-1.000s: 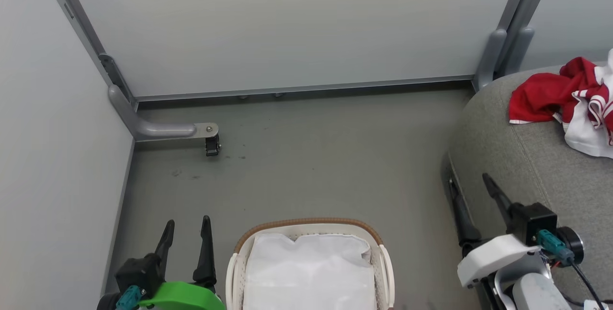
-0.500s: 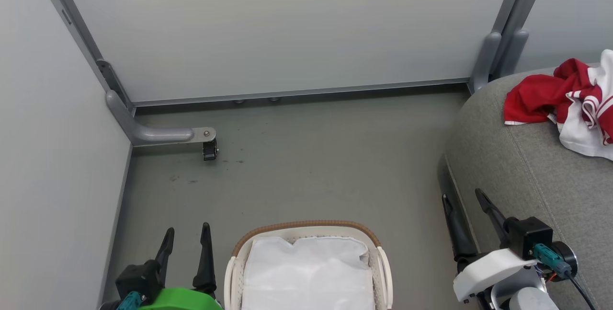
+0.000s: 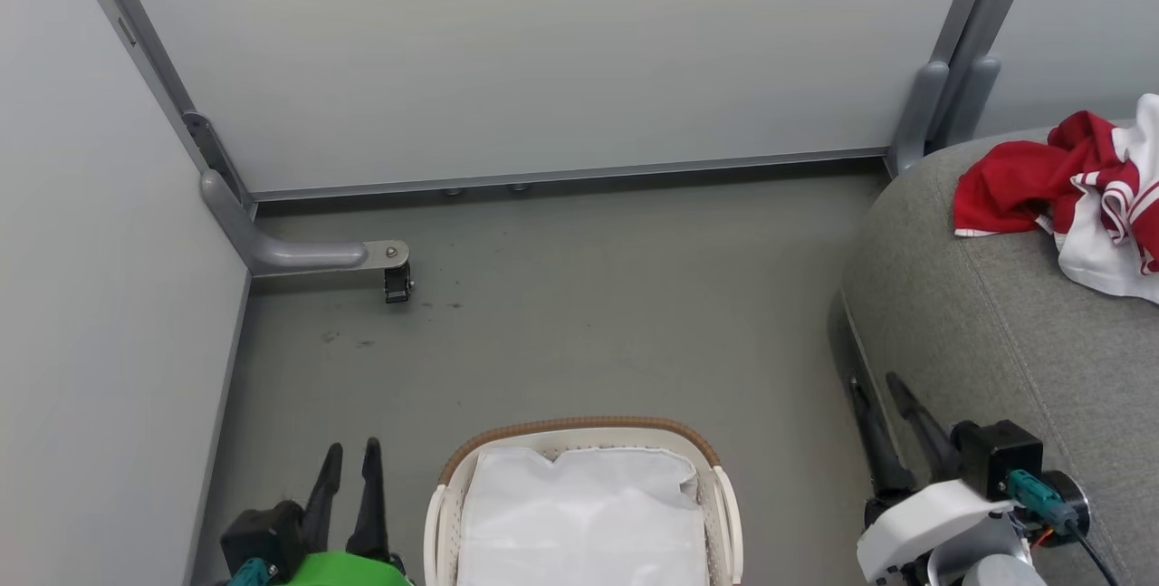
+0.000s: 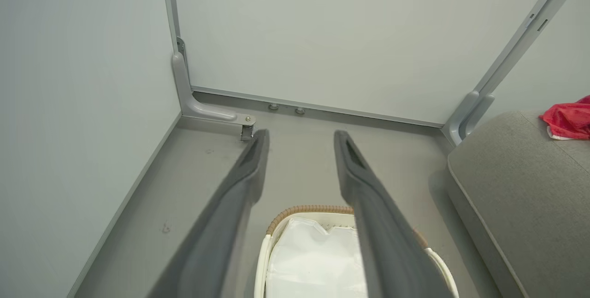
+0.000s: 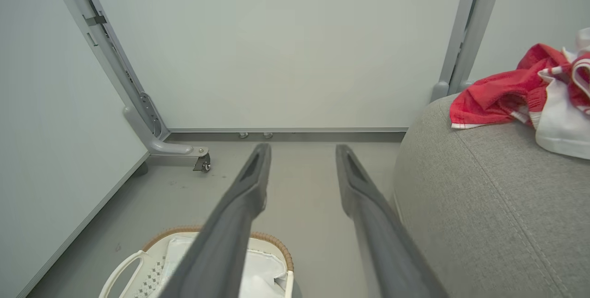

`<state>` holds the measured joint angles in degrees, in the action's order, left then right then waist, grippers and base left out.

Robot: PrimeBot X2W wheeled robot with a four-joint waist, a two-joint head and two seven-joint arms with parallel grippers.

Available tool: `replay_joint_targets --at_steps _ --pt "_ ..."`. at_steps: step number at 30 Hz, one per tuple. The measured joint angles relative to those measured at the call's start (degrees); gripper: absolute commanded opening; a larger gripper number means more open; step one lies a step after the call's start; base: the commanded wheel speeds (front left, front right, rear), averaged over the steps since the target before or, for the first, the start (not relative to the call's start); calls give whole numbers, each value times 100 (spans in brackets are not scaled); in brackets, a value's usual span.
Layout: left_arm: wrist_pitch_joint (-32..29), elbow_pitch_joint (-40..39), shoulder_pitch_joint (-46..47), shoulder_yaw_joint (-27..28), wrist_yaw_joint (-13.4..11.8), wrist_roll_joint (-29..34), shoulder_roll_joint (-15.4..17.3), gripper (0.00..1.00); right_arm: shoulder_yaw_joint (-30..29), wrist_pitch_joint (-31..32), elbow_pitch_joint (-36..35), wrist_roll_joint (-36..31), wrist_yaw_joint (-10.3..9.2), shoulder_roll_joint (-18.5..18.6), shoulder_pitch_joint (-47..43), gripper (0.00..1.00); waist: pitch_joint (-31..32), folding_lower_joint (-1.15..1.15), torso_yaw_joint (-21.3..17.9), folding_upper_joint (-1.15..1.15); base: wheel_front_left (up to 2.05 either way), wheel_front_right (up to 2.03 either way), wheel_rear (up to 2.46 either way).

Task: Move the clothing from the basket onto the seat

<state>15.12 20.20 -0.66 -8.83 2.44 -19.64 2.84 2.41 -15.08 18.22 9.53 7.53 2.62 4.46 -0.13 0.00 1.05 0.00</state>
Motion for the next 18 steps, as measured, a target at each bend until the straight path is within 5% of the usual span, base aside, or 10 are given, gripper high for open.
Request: replay_joint_targets --at_steps 18 --pt "-454 16 5 293 67 -1447 -5 0 -167 453 52 1659 0 -24 -84 0 0 0 -14 0 0 0 0"
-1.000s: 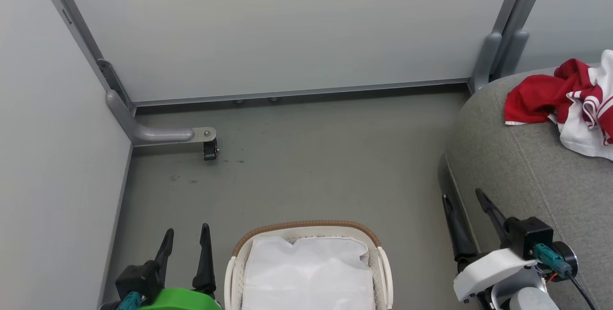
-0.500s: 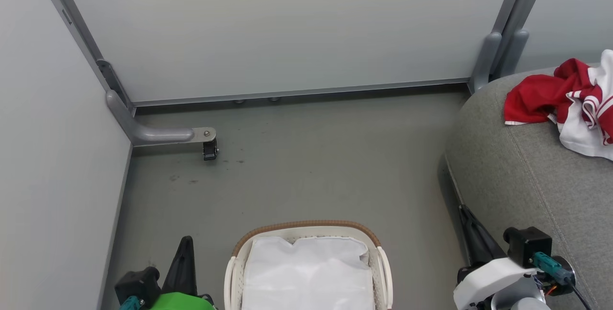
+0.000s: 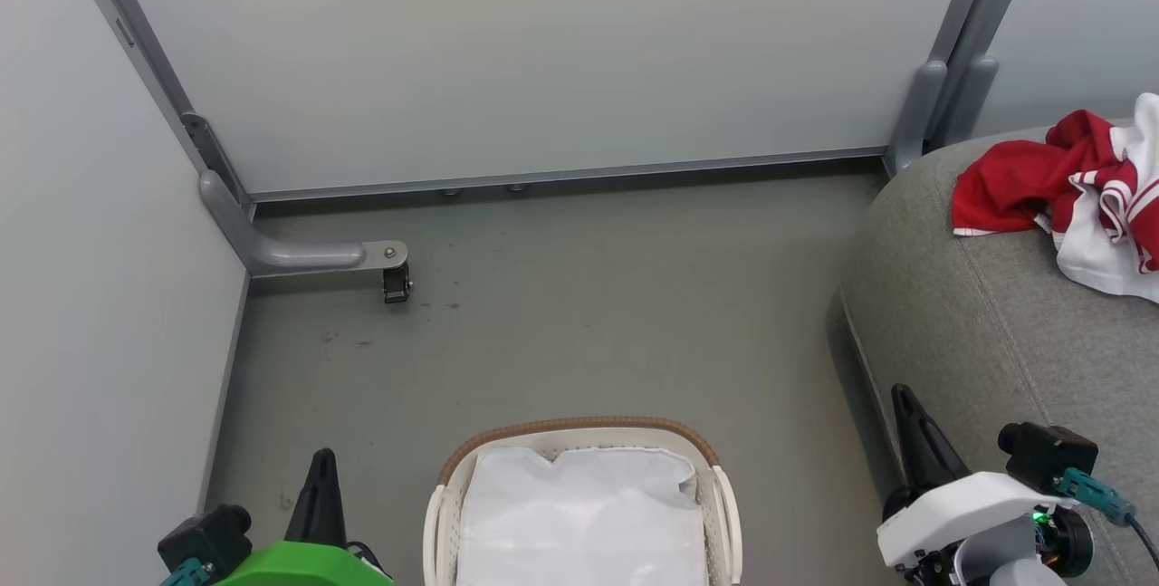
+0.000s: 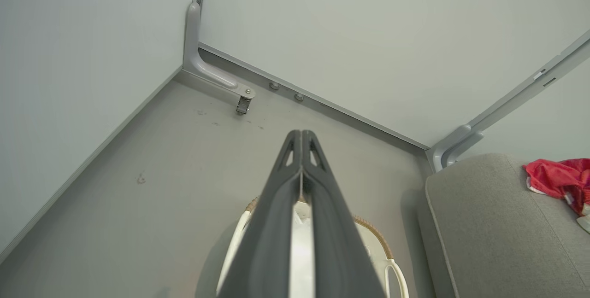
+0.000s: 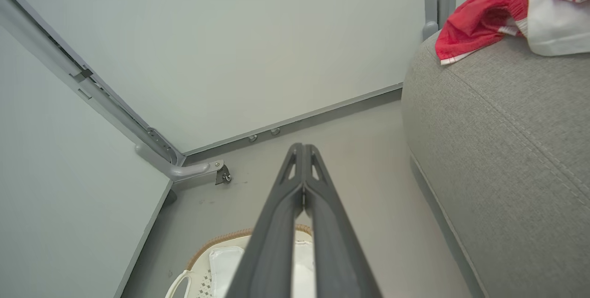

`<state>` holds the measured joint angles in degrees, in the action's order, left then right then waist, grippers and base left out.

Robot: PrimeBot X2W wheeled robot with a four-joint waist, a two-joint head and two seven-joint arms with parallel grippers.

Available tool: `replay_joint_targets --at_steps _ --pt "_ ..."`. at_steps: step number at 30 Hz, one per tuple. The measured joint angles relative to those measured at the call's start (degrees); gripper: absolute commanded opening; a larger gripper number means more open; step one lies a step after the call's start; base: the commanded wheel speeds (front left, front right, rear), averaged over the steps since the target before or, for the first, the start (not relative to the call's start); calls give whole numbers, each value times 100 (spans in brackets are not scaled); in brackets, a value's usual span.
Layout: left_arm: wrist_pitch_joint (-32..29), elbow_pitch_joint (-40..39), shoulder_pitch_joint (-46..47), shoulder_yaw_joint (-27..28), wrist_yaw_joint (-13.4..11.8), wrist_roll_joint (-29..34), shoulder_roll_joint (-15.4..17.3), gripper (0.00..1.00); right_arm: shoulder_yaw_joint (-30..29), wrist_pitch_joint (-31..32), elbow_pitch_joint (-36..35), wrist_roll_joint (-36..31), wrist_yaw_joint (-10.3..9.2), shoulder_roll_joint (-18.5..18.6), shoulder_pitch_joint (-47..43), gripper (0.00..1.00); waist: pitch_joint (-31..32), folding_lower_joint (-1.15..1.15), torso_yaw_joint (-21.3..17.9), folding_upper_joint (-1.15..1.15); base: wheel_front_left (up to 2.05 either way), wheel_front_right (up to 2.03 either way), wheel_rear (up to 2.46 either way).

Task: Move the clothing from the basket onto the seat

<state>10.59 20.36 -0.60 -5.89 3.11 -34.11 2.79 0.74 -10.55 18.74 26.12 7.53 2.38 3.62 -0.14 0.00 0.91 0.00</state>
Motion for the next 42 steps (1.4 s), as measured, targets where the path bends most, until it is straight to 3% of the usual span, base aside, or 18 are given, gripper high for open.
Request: replay_joint_targets --at_steps 42 --pt "-853 -320 303 613 219 -2925 -2 0 -365 856 -232 3316 -1 12 86 0 -2 0 -35 0 0 0 0"
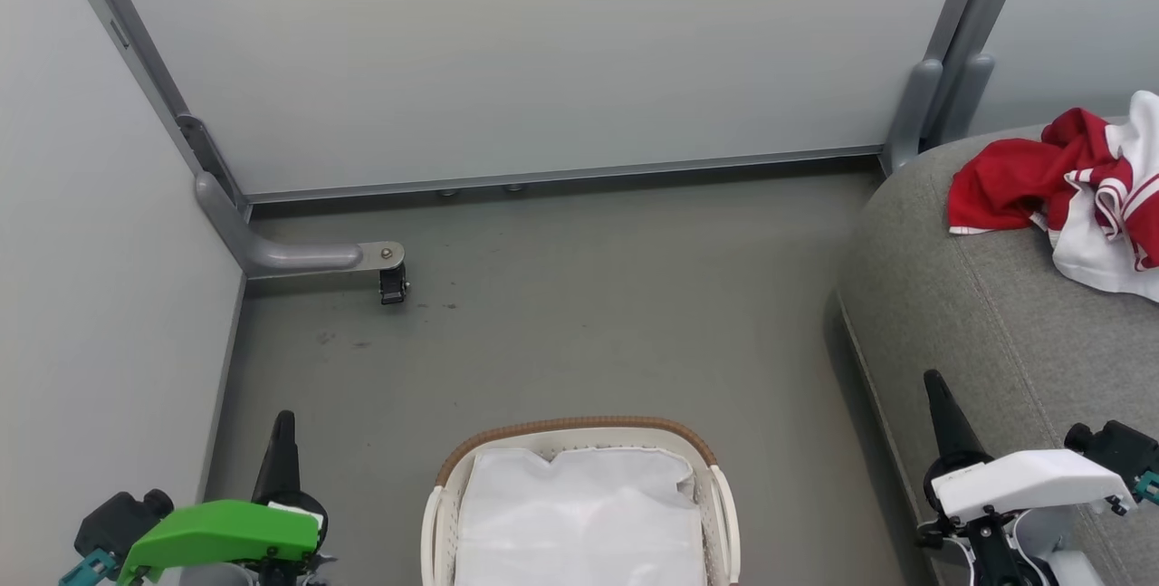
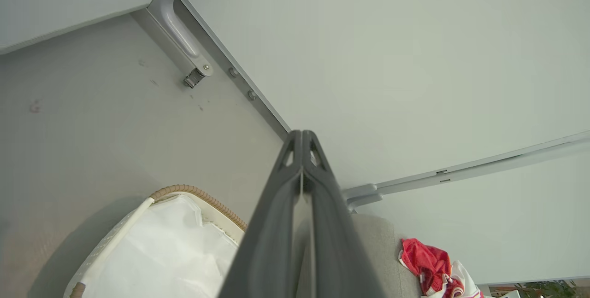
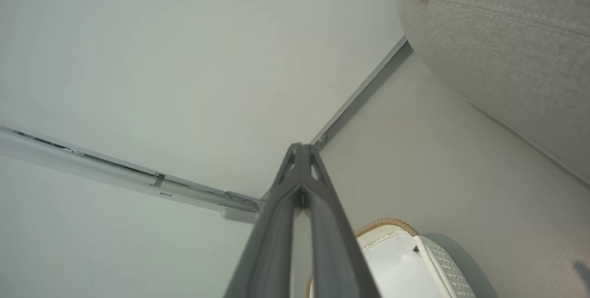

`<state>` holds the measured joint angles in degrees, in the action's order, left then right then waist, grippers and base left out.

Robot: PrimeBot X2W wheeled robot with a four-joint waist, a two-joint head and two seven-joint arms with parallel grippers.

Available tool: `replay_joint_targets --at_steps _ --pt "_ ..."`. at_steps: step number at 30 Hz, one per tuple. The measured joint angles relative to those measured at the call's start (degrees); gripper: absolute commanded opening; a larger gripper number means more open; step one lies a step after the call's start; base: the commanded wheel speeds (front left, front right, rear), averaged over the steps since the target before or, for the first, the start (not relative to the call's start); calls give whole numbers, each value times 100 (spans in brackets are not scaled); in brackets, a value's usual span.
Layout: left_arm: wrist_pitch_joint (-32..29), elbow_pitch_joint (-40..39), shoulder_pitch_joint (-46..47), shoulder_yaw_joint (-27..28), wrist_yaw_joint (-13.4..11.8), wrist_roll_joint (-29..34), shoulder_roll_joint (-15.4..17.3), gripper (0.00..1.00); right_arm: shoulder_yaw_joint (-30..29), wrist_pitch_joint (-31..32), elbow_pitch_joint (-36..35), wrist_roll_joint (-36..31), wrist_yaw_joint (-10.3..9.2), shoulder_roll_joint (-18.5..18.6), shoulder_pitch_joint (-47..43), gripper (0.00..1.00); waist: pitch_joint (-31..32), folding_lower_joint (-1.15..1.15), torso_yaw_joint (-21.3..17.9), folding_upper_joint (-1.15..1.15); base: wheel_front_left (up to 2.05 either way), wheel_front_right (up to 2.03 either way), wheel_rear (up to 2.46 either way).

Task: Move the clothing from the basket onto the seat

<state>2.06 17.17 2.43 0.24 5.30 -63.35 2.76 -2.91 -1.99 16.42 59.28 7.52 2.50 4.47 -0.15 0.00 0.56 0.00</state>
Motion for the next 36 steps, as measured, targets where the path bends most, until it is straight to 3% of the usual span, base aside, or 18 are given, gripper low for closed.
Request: replay_joint_targets --at_steps 36 --pt "-505 -180 185 371 124 -1701 0 0 -213 508 -133 1953 -1 11 86 0 -1 0 -30 0 0 0 0"
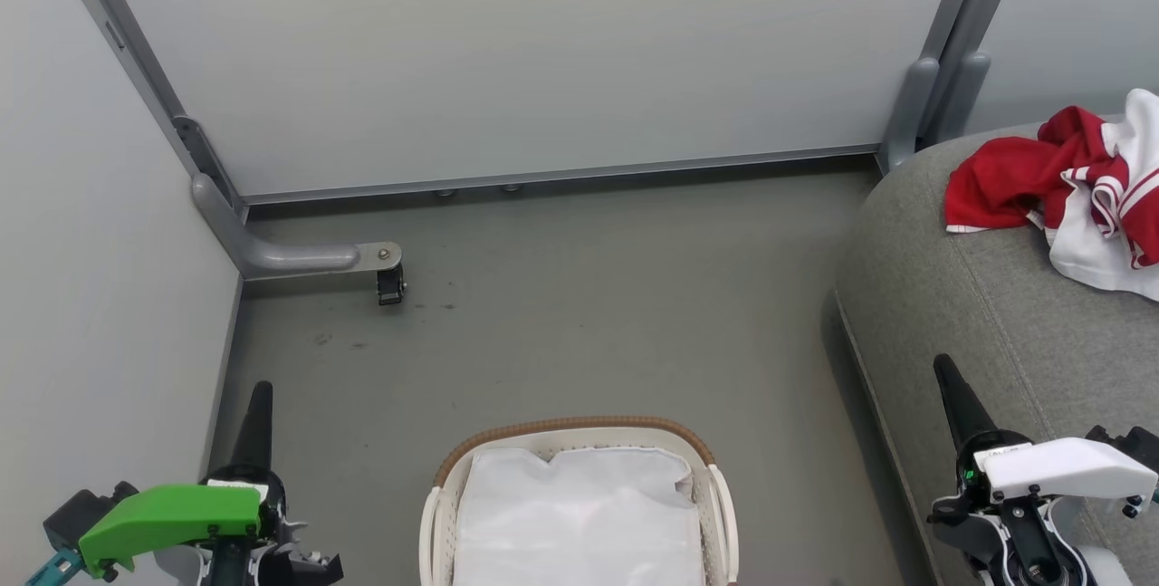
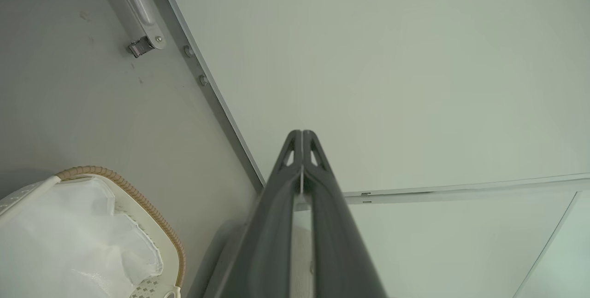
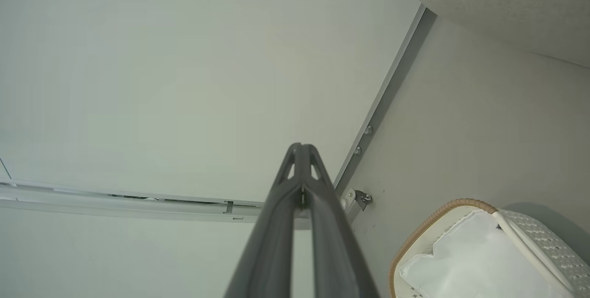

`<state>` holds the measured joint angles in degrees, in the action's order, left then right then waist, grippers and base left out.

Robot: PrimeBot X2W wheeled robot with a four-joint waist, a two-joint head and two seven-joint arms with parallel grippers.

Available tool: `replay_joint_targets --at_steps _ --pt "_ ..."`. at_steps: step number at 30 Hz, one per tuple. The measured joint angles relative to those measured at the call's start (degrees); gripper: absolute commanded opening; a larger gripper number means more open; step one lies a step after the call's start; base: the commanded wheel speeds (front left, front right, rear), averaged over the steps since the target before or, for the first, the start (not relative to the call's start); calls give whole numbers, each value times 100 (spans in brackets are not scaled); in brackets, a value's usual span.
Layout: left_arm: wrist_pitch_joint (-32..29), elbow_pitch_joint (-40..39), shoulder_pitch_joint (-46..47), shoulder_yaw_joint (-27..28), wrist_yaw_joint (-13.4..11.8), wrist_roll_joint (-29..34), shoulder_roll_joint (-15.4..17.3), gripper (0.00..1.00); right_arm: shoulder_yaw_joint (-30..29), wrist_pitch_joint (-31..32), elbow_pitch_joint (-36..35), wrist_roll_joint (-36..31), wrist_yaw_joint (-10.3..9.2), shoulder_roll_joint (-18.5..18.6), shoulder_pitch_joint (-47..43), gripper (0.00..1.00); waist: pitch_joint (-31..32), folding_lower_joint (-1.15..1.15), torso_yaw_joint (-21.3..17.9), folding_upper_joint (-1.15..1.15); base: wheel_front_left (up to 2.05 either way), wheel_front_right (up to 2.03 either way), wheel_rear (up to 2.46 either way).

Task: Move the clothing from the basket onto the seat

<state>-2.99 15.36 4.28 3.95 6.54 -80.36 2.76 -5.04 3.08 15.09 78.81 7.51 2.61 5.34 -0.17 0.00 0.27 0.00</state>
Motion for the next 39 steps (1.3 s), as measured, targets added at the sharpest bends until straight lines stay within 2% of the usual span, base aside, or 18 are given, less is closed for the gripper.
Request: replay_joint_targets --at_steps 32,39 --pt "-352 -123 161 258 77 -1188 0 0 -146 349 -93 1336 -2 9 59 0 -1 0 -27 0 0 0 0" --pt "-355 -130 164 261 78 -1195 0 0 -149 353 -96 1350 -2 9 61 0 -1 0 -27 0 0 0 0"
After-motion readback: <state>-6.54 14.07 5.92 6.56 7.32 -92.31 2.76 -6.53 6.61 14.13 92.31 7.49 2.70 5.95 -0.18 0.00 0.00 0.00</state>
